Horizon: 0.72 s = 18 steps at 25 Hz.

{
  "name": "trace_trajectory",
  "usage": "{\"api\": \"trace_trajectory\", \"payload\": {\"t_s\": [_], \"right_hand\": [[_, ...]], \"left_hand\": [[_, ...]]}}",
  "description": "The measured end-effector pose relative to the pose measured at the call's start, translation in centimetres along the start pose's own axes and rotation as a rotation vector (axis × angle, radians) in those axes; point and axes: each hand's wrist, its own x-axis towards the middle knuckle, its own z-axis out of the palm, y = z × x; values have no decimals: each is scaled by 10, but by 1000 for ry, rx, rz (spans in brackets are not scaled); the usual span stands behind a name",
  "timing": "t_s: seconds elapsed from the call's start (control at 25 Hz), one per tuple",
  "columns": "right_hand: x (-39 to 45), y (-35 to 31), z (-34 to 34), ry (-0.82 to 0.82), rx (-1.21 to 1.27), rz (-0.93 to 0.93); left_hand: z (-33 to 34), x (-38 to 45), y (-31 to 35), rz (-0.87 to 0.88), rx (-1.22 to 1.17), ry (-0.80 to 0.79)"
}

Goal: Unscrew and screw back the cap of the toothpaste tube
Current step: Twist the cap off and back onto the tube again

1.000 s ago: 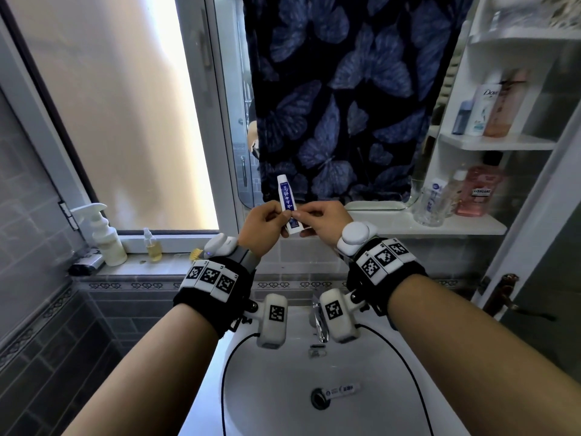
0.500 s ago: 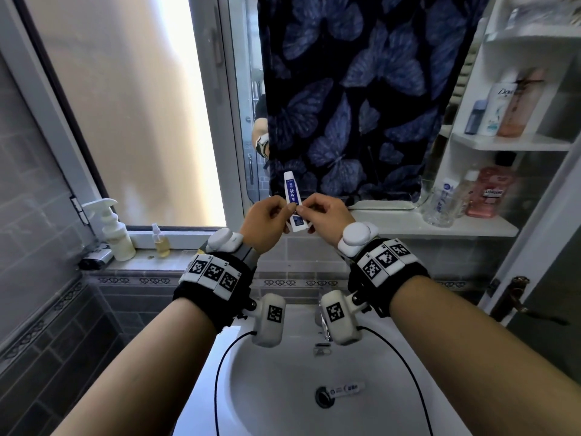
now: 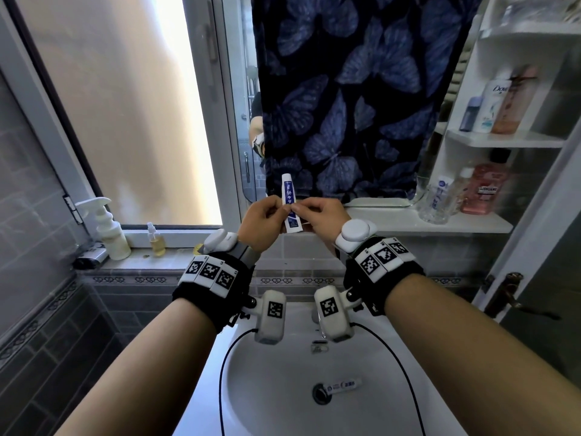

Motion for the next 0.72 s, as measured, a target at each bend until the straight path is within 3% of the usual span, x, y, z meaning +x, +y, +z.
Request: {"api": "trace_trajectory", "payload": {"t_s": [0.2,0.36,0.48,0.72], "right_hand": [[6,-7,4,111,-155,-47],[9,-8,-2,187,-259,-43],[6,-9,-5,155,-248,-47],[1,-11,-9,-7,-382,-201]], "left_hand": [[2,4,5,-36,-13,33],[5,4,3,-189,-136,-91],[9,4,0,-202,-141,-101],[1,15,-5,-318,-283,47]]}}
